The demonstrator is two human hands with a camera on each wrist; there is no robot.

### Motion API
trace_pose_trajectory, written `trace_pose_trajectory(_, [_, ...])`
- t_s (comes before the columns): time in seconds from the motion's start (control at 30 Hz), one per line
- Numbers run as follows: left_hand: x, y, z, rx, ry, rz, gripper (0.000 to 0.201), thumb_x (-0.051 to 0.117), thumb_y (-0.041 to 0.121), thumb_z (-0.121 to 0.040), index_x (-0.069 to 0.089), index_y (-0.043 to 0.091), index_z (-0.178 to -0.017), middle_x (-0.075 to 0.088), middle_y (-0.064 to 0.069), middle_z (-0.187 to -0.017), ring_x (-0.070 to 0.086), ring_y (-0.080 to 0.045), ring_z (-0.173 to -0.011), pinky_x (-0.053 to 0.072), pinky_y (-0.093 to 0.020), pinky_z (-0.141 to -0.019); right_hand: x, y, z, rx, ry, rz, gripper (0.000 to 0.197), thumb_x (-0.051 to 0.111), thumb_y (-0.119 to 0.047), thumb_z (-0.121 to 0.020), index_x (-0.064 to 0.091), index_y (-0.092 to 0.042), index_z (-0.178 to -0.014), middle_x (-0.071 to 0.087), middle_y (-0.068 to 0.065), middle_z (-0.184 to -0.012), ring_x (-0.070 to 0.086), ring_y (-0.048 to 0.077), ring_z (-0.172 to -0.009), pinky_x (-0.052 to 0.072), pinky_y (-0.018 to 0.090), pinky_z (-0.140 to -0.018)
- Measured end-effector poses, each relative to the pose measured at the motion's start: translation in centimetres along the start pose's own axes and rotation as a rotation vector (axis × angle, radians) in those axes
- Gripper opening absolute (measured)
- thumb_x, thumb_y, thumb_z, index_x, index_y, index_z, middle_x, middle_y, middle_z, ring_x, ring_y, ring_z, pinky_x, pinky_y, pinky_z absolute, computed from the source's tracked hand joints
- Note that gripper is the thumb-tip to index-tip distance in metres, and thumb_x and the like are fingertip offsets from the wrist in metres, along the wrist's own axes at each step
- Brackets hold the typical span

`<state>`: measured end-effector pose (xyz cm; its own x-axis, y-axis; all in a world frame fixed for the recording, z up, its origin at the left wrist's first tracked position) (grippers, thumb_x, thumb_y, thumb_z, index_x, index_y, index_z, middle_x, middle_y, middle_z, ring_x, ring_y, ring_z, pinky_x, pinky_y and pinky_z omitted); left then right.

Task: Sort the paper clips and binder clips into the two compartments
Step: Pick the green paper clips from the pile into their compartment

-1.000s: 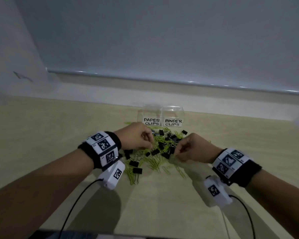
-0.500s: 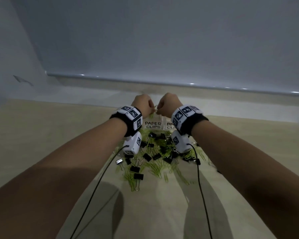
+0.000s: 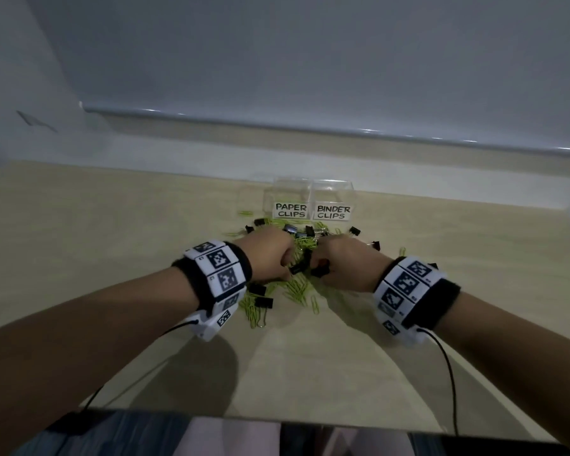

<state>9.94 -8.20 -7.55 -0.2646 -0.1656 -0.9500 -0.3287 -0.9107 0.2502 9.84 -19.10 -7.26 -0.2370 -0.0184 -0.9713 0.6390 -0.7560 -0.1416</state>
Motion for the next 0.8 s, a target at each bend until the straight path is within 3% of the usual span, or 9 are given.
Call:
trace_pose_trajectory(0.1, [0.1,0.3,-0.1,-0.004,0.023,0.031,0.011,0.072,0.018,-0.079,0.061,0.015,-0.079,0.051,0.008,-0.068,0.051,-0.015,-0.069,0.033,-0.020,-0.051,0.2,-0.4,-0.1,-0.020,0.031,-0.004,0.020,0.065,-0.013,-0.079,0.068,-0.015,-0.098,0.054,-0.001,-0.088,0.058,0.021,-0.086,0.047,0.029,-0.070])
trace_pose_trajectory(0.23, [-1.5,-1.0,0.6,-0.055,0.091,0.210,0.010,0.067,0.013,-0.078,0.066,0.014,-0.087,0.059,0.006,-0.081,0.059,-0.014,-0.075,0.048,-0.025,-0.065,-0.1,-0.5,0.4,-0.038,0.025,-0.062,0.017,0.061,-0.008,-0.079,0.070,-0.013,-0.093,0.064,0.002,-0.093,0.060,0.020,-0.084,0.053,0.033,-0.074])
trace_pose_trajectory(0.43, [-2.9,-3.6,1.3,-0.066,0.150,-0.014,0.023,0.061,0.009,-0.081,0.062,0.020,-0.101,0.047,0.004,-0.096,0.051,-0.016,-0.086,0.042,-0.027,-0.072,-4.1,4.5,2.9,0.146,0.200,-0.334,0.020,0.057,-0.005,-0.085,0.071,-0.017,-0.092,0.064,-0.008,-0.079,0.059,0.004,-0.070,0.040,0.010,-0.061])
trace_pose_trajectory(0.57, [-0.8,0.0,0.6,0.082,0.045,0.030,0.023,0.061,0.015,-0.087,0.062,0.021,-0.109,0.050,0.006,-0.104,0.055,-0.012,-0.087,0.047,-0.025,-0.072,-4.3,8.3,4.3,0.260,0.171,-0.214,0.023,0.052,-0.005,-0.088,0.072,-0.014,-0.096,0.066,-0.001,-0.084,0.058,0.013,-0.074,0.040,0.020,-0.068])
trace_pose_trajectory(0.67, [0.5,1.9,-0.5,0.089,0.017,-0.052,0.024,0.065,0.024,-0.087,0.063,0.015,-0.109,0.056,-0.001,-0.103,0.053,-0.016,-0.085,0.043,-0.026,-0.071,-3.2,9.4,4.7,0.307,0.115,-0.101,0.022,0.051,-0.008,-0.090,0.071,-0.012,-0.098,0.068,0.005,-0.098,0.054,0.014,-0.077,0.040,0.024,-0.073])
trace_pose_trajectory(0.73, [0.7,2.2,-1.0,0.068,0.015,-0.086,0.027,0.066,0.028,-0.087,0.063,0.012,-0.109,0.059,-0.003,-0.103,0.057,-0.019,-0.088,0.048,-0.029,-0.073,-2.9,8.6,4.7,0.268,0.120,-0.066,0.019,0.055,-0.012,-0.089,0.070,-0.013,-0.101,0.064,0.005,-0.101,0.053,0.013,-0.080,0.042,0.025,-0.074])
trace_pose_trajectory(0.8, [0.5,2.2,-1.1,0.062,0.024,-0.098,0.023,0.066,0.025,-0.087,0.064,0.010,-0.105,0.059,-0.003,-0.097,0.056,-0.019,-0.084,0.045,-0.028,-0.069,-2.6,6.6,4.4,0.178,0.124,-0.088,0.016,0.060,-0.016,-0.087,0.071,-0.013,-0.099,0.063,0.004,-0.099,0.054,0.014,-0.081,0.047,0.028,-0.074])
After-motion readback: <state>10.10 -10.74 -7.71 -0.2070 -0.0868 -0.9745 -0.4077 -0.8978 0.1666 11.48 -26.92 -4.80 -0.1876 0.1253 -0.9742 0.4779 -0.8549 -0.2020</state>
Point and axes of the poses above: each hand's wrist, its own z-axis away from the middle knuckle, its own x-axis out of the palm, y = z × x, the point moved 7 cm from there along -z, towards the middle knuckle
